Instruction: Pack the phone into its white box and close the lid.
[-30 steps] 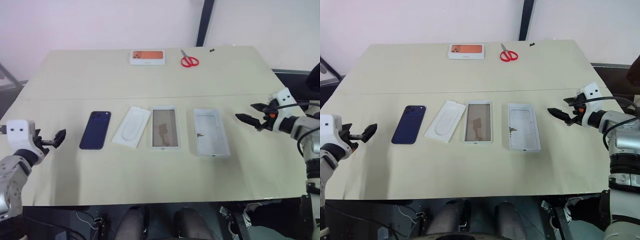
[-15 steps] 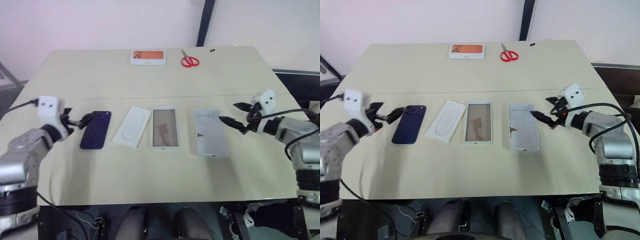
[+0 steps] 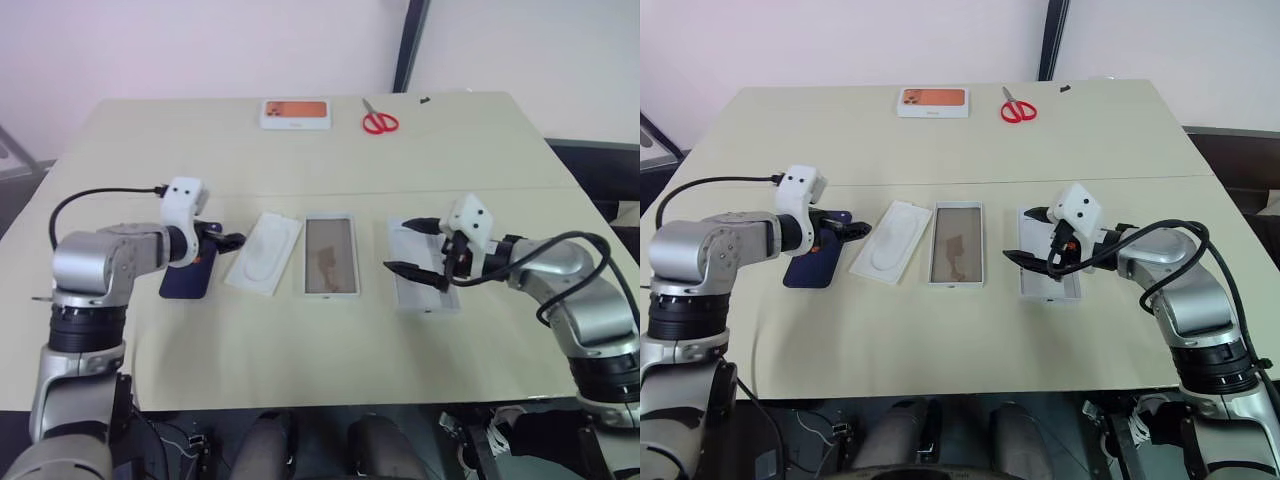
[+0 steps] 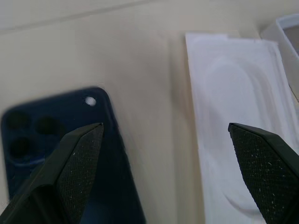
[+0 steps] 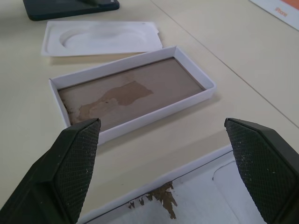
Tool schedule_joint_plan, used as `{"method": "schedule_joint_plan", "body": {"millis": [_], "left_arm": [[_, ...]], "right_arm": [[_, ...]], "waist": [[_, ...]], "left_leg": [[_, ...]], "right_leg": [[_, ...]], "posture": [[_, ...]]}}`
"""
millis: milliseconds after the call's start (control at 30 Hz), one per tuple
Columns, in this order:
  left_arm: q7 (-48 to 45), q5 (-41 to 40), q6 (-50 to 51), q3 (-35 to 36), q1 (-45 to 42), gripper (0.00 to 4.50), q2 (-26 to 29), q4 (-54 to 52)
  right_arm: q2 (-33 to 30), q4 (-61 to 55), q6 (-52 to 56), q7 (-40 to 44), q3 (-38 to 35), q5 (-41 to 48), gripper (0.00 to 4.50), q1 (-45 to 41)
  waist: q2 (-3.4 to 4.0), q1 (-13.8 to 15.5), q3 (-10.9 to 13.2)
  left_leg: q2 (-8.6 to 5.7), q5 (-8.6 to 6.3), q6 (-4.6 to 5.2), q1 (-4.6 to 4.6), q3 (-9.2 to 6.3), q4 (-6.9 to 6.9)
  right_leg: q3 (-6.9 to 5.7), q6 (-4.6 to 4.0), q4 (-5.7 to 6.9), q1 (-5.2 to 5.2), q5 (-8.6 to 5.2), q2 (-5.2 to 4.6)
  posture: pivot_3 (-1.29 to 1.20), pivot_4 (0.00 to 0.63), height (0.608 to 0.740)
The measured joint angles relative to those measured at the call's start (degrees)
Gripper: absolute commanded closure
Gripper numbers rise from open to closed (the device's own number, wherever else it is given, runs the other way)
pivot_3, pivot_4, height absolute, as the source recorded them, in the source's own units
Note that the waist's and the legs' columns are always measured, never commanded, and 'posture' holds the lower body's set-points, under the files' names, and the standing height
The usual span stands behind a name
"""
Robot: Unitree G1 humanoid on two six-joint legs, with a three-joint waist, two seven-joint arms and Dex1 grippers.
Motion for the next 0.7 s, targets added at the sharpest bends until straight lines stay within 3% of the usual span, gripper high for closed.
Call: {"method": "schedule_joint_plan", "body": {"millis": [300, 400, 633, 700], "left_arm": [[-2.46, -0.2, 5.92, -4.6, -2.82, 0.0, 0.03, 2.92], [-3.62, -0.29, 6.7, -5.66, -2.81, 0.87, 0.19, 3.18], [-4.38, -1.46, 8.35, -3.03, -2.65, 4.48, -1.06, 3.6], [-4.39, -1.67, 8.52, -1.44, -2.4, 4.48, -1.05, 3.52]], "right_arm": [[-0.28, -0.39, -0.01, 0.43, 0.21, 0.01, 0.06, 0.57], [-0.27, -0.4, -0.06, 0.53, 0.88, -0.01, 0.0, 0.57], [-0.22, -0.78, -0.08, 0.38, 1.88, 0.0, 0.0, 0.57], [-0.21, -1.1, -0.08, 0.33, 1.9, 0.04, 0.0, 0.57]], "waist": [[0.0, -0.1, 0.0], [0.0, -0.09, 0.0], [0.0, -0.05, 0.0], [0.0, -0.06, 0.0]], "left_leg": [[0.0, 0.02, -0.04, 0.0, 0.0, -0.01], [0.0, 0.02, -0.04, 0.0, 0.0, -0.01], [0.0, 0.02, -0.04, 0.0, 0.0, 0.02], [0.0, 0.03, -0.05, 0.01, 0.0, 0.02]], "right_leg": [[0.01, 0.0, 0.01, -0.02, 0.0, 0.0], [0.02, 0.0, 0.01, -0.02, 0.0, 0.0], [0.02, 0.0, 0.0, -0.02, 0.0, 0.0], [0.02, 0.0, 0.01, -0.01, 0.0, 0.0]], "posture": [[0.0, 0.15, 0.74], [0.0, 0.15, 0.74], [0.0, 0.15, 0.74], [0.0, 0.15, 0.74]]}}
